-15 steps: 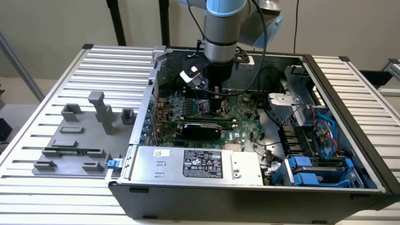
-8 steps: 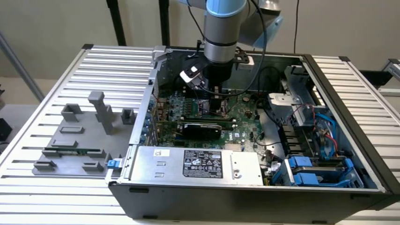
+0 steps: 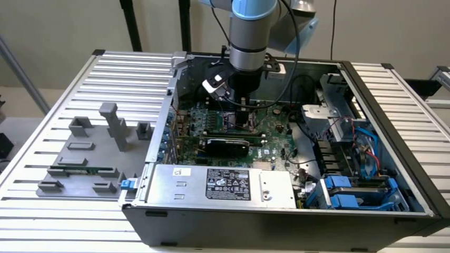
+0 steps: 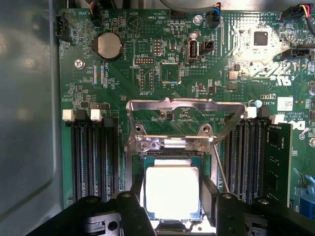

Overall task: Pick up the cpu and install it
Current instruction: 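Place the cpu into insertion slot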

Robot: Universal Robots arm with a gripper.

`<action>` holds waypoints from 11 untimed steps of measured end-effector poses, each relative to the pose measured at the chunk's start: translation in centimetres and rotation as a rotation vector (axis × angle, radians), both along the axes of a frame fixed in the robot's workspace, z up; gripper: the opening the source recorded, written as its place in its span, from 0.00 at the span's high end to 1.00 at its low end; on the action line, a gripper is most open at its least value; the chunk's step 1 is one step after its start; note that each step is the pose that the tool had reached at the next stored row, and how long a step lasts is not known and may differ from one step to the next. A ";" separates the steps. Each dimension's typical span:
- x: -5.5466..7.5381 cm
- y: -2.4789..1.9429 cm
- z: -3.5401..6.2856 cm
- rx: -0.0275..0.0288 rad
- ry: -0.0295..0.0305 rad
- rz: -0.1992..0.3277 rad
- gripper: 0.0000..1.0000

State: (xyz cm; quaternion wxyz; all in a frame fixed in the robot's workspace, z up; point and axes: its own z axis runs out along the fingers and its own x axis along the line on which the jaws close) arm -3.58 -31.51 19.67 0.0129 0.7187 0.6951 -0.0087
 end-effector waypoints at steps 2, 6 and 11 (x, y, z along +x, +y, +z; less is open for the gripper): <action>0.0 0.00 -0.02 -0.0001 0.0001 -0.002 0.45; 0.0 0.02 -0.05 -0.0001 0.0001 -0.002 0.45; 0.0 0.03 -0.10 -0.0001 0.0002 -0.002 0.45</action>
